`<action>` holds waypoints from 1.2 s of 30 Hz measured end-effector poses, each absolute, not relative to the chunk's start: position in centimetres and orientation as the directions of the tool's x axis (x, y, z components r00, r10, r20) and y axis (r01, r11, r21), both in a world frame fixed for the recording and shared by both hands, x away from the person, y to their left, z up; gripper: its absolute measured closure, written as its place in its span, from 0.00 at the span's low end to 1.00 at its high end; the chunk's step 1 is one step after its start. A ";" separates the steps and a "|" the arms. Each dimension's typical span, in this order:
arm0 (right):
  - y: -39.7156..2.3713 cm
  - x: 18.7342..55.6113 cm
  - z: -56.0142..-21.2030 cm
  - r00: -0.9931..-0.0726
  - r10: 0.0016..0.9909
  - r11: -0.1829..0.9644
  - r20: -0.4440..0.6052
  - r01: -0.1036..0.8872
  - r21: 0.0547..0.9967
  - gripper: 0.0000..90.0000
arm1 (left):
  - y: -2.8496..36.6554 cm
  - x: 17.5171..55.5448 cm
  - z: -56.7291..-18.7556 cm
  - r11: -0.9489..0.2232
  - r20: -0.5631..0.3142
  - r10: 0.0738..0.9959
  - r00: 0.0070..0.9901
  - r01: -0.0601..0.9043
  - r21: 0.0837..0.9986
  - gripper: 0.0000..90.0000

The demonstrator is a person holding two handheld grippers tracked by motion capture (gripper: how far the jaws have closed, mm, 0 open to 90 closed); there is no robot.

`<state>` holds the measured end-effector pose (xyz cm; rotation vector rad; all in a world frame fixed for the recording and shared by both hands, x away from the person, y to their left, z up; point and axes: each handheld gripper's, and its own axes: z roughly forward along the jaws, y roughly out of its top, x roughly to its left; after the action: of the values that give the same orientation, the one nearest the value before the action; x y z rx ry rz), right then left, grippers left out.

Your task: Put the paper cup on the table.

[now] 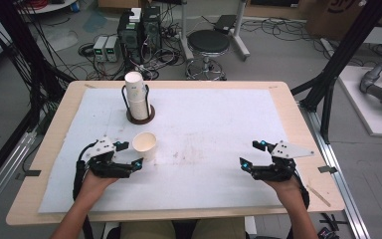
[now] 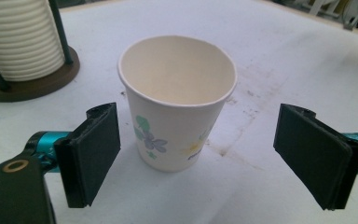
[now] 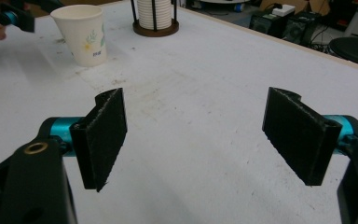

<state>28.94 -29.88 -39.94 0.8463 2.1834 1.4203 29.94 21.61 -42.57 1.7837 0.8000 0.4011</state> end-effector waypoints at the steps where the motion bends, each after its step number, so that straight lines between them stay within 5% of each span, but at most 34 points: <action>1: -29.9 29.0 -40.0 -0.734 0.680 0.304 -0.011 0.268 0.914 0.25 | 22.0 29.7 -42.4 -0.170 -0.108 0.697 0.709 0.309 0.936 0.16; 16: -30.4 28.5 -40.7 -0.694 0.720 0.283 0.009 0.306 0.909 0.24 | 26.3 28.6 -42.2 0.032 -0.134 0.715 0.686 0.159 0.987 0.17; 36: -30.7 27.9 -40.2 -0.661 0.751 0.258 -0.005 0.286 0.923 0.24 | 27.4 27.8 -42.0 0.016 -0.092 0.772 0.629 0.126 0.992 0.17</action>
<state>27.87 -30.71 -40.17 0.9396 2.0878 1.3876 27.82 27.44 -42.00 1.4969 0.7906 0.5947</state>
